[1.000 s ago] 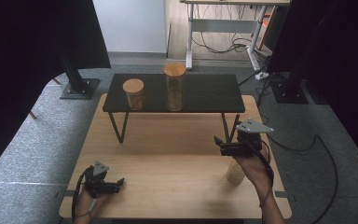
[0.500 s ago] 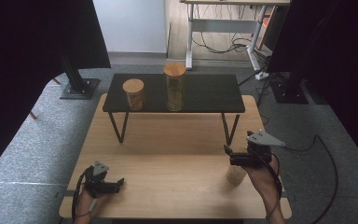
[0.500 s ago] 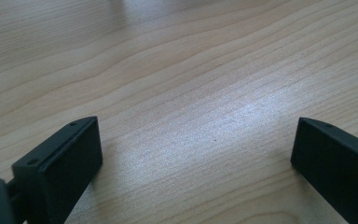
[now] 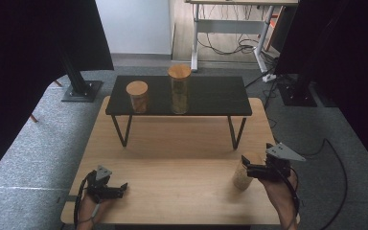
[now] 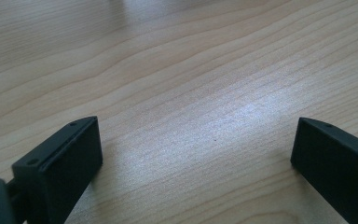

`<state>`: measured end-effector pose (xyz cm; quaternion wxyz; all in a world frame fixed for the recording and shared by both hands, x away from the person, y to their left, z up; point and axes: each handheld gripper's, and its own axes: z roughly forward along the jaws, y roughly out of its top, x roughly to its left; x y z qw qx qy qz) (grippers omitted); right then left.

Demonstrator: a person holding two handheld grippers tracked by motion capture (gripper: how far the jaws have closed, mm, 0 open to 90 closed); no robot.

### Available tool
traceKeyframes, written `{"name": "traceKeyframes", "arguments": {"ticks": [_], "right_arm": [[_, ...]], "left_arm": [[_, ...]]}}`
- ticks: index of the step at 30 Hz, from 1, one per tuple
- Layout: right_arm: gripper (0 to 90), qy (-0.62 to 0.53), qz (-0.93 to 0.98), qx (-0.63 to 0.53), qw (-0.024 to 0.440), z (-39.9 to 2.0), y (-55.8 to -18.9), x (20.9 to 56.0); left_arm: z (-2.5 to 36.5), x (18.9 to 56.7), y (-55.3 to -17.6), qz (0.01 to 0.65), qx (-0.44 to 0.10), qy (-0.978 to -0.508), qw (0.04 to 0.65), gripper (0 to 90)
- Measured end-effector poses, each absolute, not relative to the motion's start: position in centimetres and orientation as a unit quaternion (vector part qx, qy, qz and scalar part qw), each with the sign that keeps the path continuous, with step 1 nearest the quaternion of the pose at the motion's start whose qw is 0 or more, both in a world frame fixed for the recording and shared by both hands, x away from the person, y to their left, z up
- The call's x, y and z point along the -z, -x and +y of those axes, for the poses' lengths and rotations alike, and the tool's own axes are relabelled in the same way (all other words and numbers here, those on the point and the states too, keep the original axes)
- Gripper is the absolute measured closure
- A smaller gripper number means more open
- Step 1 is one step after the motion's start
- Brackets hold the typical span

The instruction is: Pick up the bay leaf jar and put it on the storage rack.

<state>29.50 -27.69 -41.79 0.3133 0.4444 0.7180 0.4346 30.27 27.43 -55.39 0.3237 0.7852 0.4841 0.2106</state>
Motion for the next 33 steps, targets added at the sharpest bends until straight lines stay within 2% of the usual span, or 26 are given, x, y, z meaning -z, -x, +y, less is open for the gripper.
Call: {"name": "traceKeyframes", "arguments": {"ticks": [24,33], "right_arm": [[1.7,-0.494,0.679,-0.424,0.340,-32.2,-26.1,44.0],[2.2,-0.516,0.672,-0.405,0.343,-33.8,-25.7,46.2]], "left_arm": [[27.4,55.4,-30.3,0.484,-0.211,-0.785,0.323,1.5],[27.4,55.4,-30.3,0.485,-0.212,-0.785,0.323,1.5]]}}
